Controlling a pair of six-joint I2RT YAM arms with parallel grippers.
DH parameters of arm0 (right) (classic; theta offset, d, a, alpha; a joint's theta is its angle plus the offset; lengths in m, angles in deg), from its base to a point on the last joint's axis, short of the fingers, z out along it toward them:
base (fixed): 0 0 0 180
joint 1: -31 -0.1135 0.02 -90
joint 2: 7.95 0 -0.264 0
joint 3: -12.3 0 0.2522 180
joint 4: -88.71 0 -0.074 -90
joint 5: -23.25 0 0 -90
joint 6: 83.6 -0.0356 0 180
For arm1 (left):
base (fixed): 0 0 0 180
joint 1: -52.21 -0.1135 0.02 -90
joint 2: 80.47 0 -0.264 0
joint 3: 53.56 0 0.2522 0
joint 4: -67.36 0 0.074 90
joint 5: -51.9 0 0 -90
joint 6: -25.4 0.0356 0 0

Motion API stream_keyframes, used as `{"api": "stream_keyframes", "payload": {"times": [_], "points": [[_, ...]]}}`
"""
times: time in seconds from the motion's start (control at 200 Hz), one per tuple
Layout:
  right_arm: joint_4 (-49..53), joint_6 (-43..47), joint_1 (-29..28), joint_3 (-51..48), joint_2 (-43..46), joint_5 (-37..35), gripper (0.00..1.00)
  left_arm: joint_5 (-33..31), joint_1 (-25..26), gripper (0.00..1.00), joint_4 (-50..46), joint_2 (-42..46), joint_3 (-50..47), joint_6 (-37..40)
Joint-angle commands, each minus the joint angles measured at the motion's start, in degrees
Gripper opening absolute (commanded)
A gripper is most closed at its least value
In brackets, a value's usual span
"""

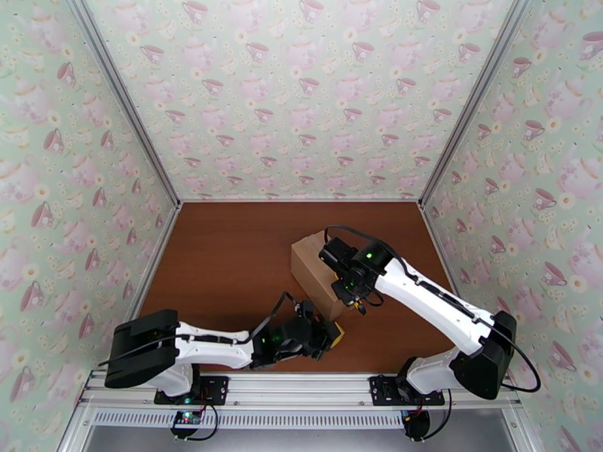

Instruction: Unpack the express box

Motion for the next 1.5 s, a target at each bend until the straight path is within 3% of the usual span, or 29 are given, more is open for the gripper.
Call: {"api": "stream_keyframes", "payload": {"times": [0.0,0.391,0.821,1.102,1.187,1.497], "points": [[2.43,-1.87,0.34,-0.90,0.78,-1.77,0.00,-6.04,1.95,0.00,8.16,-3.85,0.15,-7.34],[1.87,-1.89,0.31,-2.23,1.10,-0.55,0.00,-14.97,2.69,0.00,26.44,-21.47,4.39,-17.44],[2.61,-1.57,0.34,-1.17,0.21,0.52,0.00,-25.96,0.95,0.00,13.43,-13.97,3.31,-15.50],[3.78,-1.53,0.29,-0.49,0.21,1.23,0.00,-26.99,-0.92,0.00,14.59,-15.97,4.71,-14.59],[4.20,-1.58,0.34,-0.32,0.16,1.94,0.00,-27.10,-3.49,0.00,14.60,-15.82,4.69,-13.35],[5.87,-2.23,0.36,2.86,-1.24,0.33,0.00,-26.37,-5.46,0.00,9.63,-12.16,5.45,-7.46]]}}
